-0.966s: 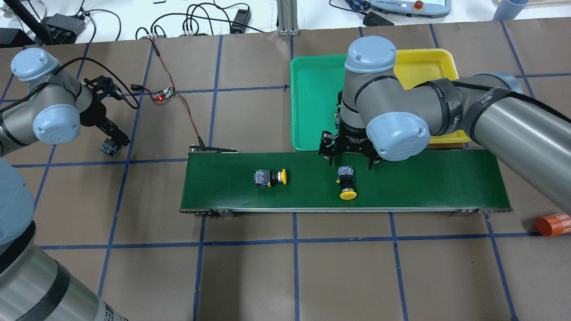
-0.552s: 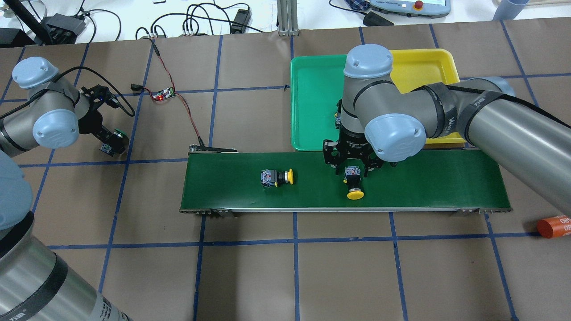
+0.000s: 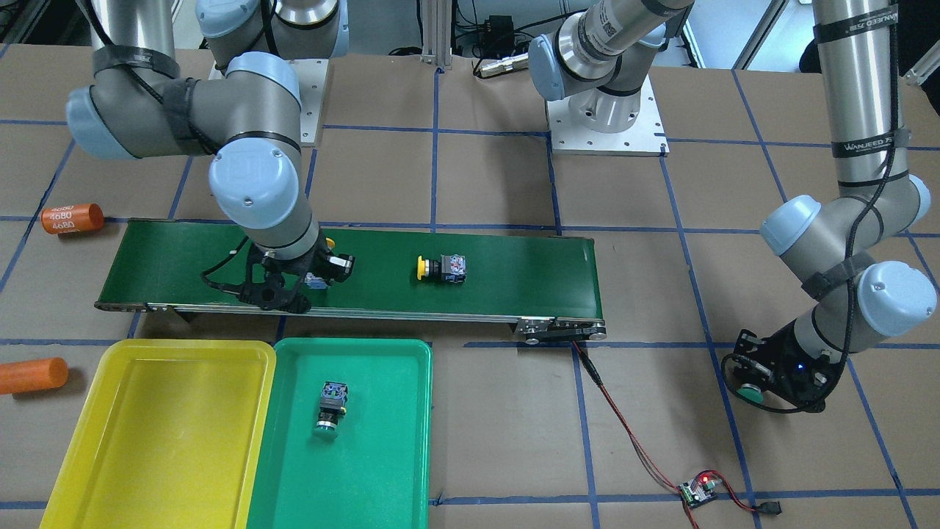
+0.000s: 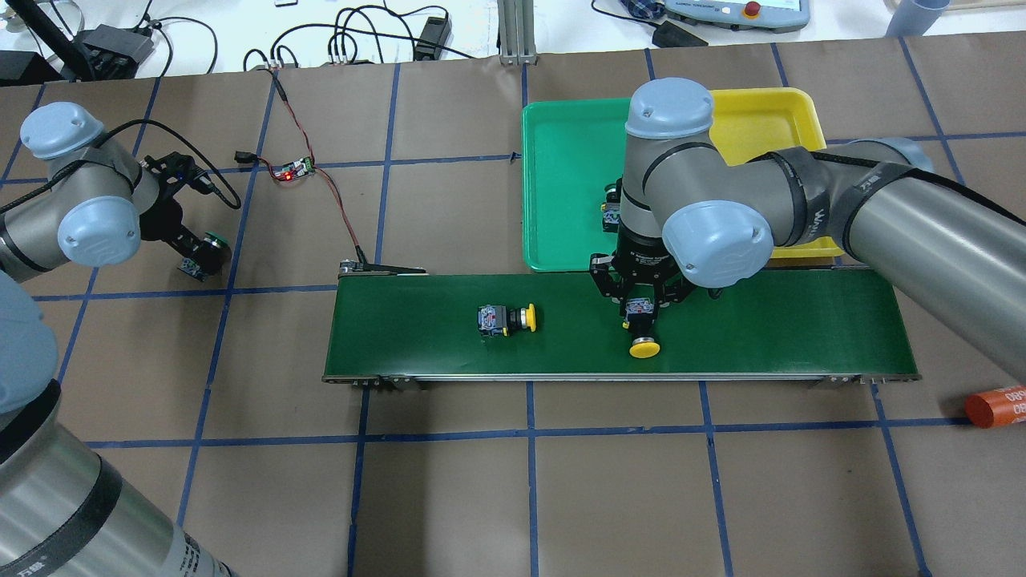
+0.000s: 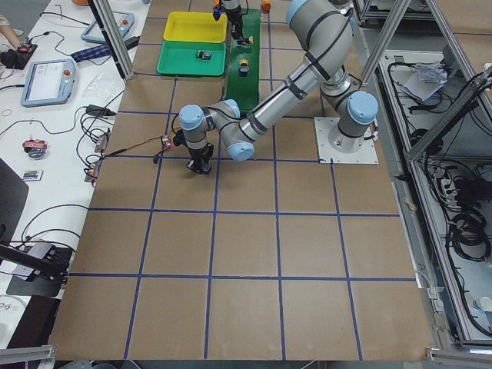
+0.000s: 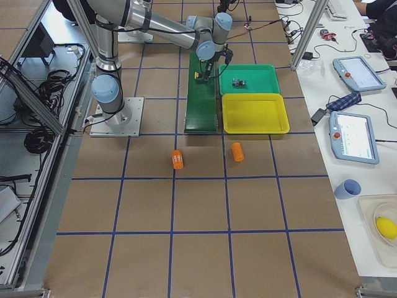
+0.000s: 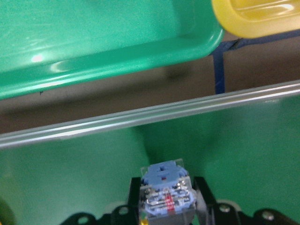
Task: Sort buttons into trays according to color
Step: 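Grasp a button on the belt with right while left grasps a green button, then lower the yellow button into the yellow tray and open the right gripper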
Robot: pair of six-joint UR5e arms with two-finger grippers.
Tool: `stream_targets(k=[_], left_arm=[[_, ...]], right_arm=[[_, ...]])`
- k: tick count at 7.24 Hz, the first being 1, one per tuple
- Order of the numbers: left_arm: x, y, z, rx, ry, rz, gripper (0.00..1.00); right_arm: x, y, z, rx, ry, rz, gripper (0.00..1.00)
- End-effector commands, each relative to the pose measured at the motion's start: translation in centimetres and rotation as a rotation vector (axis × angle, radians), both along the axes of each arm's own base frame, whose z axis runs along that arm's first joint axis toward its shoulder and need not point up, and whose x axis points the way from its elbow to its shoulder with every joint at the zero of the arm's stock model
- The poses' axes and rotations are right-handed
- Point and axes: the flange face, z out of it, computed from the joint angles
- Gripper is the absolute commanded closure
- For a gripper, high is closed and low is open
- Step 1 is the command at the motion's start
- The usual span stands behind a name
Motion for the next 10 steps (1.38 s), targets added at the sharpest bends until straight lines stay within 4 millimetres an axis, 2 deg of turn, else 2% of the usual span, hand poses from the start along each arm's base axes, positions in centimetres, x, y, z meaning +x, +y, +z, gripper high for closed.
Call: stream_targets(k=[1,2,3,4,5,6,7,8,9,10], left_arm=[[-2.9,0.2,3.8,-0.022,0.022,-0.058,1.00],[-6.6,-0.1,6.8,-0.058,0.001,-0.109,1.00],[-11.7,-0.4,10.1,-0.094,-0.024,-0.190,1.00],[-17.7,1.3,12.4,-0.101,-0.022,-0.289,1.00],[-22.9,3.6,14.0,-0.104,-0.017,-0.385,1.00],[-26.5,6.7,13.8,-0.089,-0.013,-0.466,1.00],[-28.9,9.5,11.9,-0.058,-0.001,-0.575,1.00],[-31.4,12.1,12.1,-0.058,0.007,-0.674,1.00],[-33.5,13.8,12.4,-0.062,0.007,-0.780,1.00],[-35.9,15.2,11.9,-0.053,0.011,-0.857,1.00]], right_arm=[[-6.9,-5.8,4.6,-0.115,-0.003,0.032,1.00],[-8.8,-8.7,2.6,-0.113,-0.009,0.073,1.00],[-10.4,-12.4,0.4,-0.200,0.029,0.081,1.00],[-12.4,-15.0,-2.3,-0.225,0.055,0.108,1.00],[-14.3,-16.8,-3.5,-0.236,0.058,0.123,1.00],[-14.9,-17.5,-4.6,-0.227,0.058,0.135,1.00],[-14.9,-18.2,-5.7,-0.258,0.065,0.135,0.45],[-15.4,-18.4,-5.2,-0.302,0.073,0.127,0.00],[-15.4,-17.9,-4.1,-0.314,0.071,0.118,0.00],[-14.8,-17.0,-1.2,-0.348,0.073,0.102,0.00]])
